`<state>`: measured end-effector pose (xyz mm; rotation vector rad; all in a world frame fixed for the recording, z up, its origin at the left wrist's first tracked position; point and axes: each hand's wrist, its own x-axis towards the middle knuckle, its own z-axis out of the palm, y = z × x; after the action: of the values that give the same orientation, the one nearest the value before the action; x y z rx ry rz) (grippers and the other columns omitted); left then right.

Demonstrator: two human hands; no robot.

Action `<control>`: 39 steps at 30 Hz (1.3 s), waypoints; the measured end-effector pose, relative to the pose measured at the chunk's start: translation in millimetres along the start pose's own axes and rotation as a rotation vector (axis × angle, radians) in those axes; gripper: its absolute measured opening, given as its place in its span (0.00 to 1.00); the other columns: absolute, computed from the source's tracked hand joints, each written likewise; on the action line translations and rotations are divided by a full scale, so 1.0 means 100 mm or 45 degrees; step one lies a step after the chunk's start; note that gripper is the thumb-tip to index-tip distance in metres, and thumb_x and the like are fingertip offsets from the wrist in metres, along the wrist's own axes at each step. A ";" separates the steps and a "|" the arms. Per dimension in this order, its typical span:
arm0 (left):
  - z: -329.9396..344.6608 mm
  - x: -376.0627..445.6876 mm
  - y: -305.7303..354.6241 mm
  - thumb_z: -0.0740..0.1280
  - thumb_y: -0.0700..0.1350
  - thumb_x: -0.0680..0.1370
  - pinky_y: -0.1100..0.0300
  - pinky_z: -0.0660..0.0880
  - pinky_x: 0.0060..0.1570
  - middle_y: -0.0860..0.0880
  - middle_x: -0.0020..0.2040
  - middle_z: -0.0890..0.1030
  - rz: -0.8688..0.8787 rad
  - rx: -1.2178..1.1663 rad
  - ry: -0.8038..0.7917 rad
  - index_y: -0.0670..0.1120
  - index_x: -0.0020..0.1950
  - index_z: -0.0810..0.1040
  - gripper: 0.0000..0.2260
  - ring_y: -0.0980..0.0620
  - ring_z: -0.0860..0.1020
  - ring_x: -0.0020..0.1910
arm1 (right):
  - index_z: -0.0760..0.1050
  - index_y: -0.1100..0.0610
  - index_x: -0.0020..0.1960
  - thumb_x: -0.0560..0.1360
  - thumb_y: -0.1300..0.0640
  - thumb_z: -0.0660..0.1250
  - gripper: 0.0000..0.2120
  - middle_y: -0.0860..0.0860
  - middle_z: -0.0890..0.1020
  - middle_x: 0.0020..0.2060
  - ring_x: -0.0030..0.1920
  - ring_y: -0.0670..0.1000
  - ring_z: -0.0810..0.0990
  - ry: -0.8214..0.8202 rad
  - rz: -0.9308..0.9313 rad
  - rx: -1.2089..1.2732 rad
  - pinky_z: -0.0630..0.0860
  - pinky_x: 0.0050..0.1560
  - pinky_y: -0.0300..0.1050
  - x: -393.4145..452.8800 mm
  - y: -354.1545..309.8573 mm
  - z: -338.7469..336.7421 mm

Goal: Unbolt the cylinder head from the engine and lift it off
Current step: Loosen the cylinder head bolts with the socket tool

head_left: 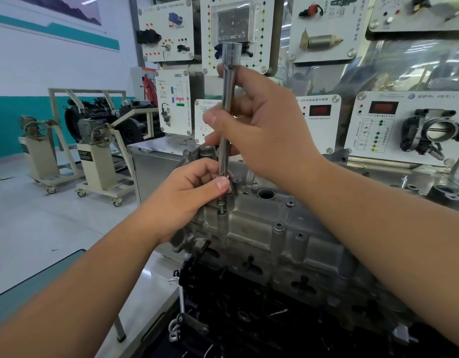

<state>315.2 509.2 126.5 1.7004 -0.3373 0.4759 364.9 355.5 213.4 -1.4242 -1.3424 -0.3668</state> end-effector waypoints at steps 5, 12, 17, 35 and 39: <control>-0.03 -0.03 0.02 0.67 0.55 0.76 0.63 0.80 0.46 0.53 0.46 0.86 -0.064 -0.043 -0.065 0.59 0.50 0.86 0.09 0.58 0.83 0.46 | 0.64 0.38 0.60 0.83 0.60 0.61 0.17 0.48 0.87 0.46 0.41 0.46 0.87 -0.174 0.072 0.031 0.85 0.45 0.46 0.01 -0.01 -0.01; 0.00 0.00 0.03 0.70 0.53 0.73 0.64 0.78 0.44 0.53 0.42 0.84 0.000 -0.020 -0.044 0.58 0.45 0.84 0.03 0.58 0.81 0.41 | 0.74 0.51 0.65 0.80 0.61 0.68 0.15 0.53 0.85 0.40 0.39 0.46 0.87 0.004 0.052 -0.023 0.85 0.41 0.51 0.00 0.02 -0.01; -0.01 -0.03 0.03 0.66 0.58 0.75 0.65 0.78 0.44 0.53 0.44 0.85 -0.051 -0.043 -0.038 0.59 0.51 0.86 0.11 0.58 0.83 0.45 | 0.69 0.43 0.61 0.82 0.63 0.63 0.16 0.47 0.86 0.44 0.40 0.44 0.87 -0.096 0.050 -0.013 0.84 0.39 0.44 0.01 -0.01 -0.01; 0.02 -0.02 0.04 0.69 0.54 0.74 0.61 0.79 0.45 0.51 0.43 0.84 -0.020 -0.080 -0.026 0.57 0.46 0.84 0.05 0.54 0.81 0.43 | 0.73 0.54 0.68 0.80 0.60 0.67 0.16 0.51 0.86 0.44 0.39 0.46 0.87 -0.057 0.076 -0.046 0.85 0.42 0.45 -0.01 0.00 -0.02; 0.03 -0.03 0.02 0.67 0.57 0.75 0.63 0.79 0.45 0.52 0.44 0.85 -0.022 -0.040 -0.020 0.59 0.47 0.84 0.07 0.56 0.82 0.45 | 0.68 0.44 0.61 0.82 0.63 0.63 0.15 0.48 0.86 0.45 0.39 0.45 0.87 -0.099 0.067 -0.031 0.84 0.40 0.42 0.00 -0.02 -0.02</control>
<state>312.4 506.0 126.5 1.6757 -0.3400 0.4427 363.9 353.4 215.1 -1.5041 -1.3638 -0.2968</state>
